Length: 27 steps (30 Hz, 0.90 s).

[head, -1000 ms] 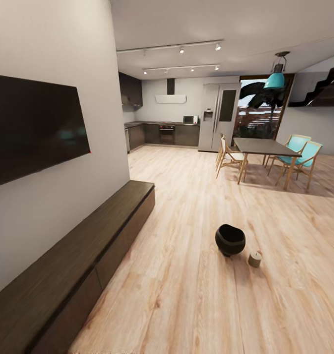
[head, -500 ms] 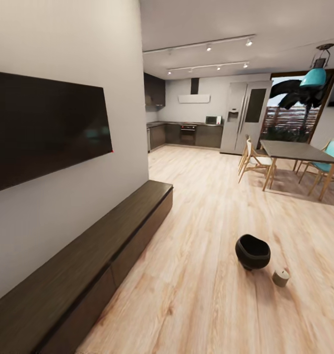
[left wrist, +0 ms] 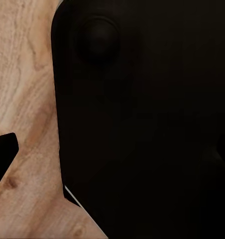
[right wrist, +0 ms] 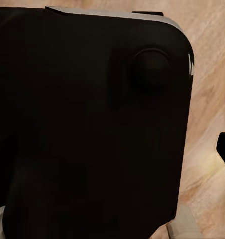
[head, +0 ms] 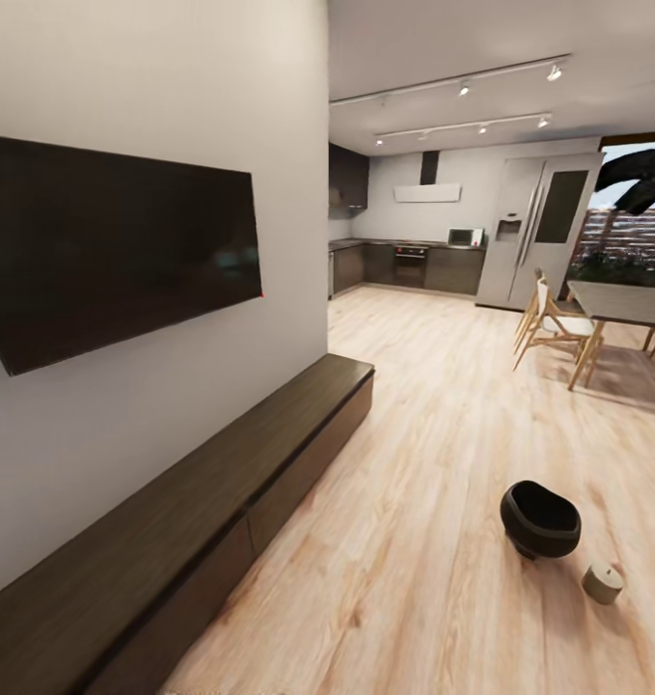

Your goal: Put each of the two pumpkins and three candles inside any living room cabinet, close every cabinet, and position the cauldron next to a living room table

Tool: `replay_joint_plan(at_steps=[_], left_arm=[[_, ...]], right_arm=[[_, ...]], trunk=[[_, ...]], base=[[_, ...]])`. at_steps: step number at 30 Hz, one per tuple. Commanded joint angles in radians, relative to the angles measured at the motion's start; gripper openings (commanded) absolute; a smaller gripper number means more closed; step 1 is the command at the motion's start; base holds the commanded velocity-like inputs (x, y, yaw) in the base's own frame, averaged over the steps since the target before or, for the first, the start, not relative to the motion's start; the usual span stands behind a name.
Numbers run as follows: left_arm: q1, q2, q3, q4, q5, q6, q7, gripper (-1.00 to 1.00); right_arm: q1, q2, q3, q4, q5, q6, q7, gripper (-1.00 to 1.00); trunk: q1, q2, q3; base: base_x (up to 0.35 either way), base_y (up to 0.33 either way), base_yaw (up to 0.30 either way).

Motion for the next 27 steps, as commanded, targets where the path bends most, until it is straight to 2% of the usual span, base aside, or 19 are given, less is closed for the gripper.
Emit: replay_joint_plan(at_steps=[1,16,27], left_arm=[[0.001,0.000,0.000,-0.002,0.001,-0.001,0.000,1.00],[0.001,0.000,-0.002,-0.002,0.001,-0.001,0.000,1.00],[0.001,0.000,-0.001,-0.002,0.001,-0.001,0.000,1.00]], right_arm=[[-0.001,0.000,0.000,0.001,0.001,-0.003,0.000,1.00],[-0.001,0.001,0.000,0.001,0.001,-0.003,0.000,1.00],[-0.001,0.002,0.000,0.001,0.001,-0.003,0.000,1.00]], trunk=[[0.000,0.000,-0.001],[0.000,0.000,-0.001],[0.000,0.000,-0.001]], base=[[0.036,-0.160,0.277],[0.089,-0.173,0.277],[0.099,-0.030,0.277]])
